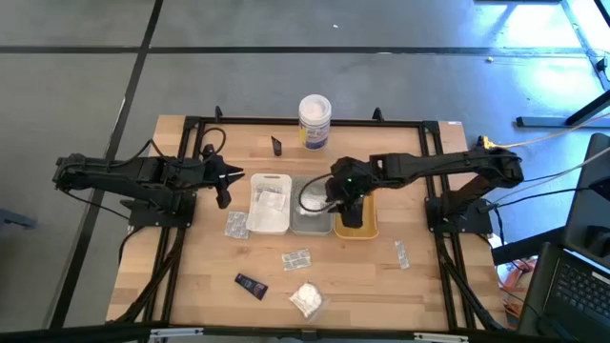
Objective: Pick & Place Travel size toiletries
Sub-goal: Put the white band-aid into the white bin
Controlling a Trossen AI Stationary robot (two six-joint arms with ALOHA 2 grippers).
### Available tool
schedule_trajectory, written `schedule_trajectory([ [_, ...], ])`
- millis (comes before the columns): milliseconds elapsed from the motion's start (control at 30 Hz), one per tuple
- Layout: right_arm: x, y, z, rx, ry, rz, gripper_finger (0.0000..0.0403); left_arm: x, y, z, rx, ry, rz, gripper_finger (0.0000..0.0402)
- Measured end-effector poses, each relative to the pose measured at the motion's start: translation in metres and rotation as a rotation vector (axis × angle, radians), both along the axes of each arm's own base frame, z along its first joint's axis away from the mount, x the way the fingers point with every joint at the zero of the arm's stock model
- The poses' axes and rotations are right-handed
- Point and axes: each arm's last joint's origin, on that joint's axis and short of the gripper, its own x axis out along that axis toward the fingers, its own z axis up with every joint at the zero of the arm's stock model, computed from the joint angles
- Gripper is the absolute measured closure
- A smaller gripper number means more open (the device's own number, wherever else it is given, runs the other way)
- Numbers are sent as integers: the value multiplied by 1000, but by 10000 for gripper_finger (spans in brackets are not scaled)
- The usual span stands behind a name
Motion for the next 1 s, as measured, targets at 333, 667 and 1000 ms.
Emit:
schedule_trajectory([
  [333,-28,35,-5,-2,250,-89,301,0,0,0,0,0,0,340],
  [667,-44,99,-4,-155,183,-78,338,0,0,0,0,0,0,338],
  [1000,-65,149,-2,-140,103,-84,376,0,0,0,0,0,0,340],
])
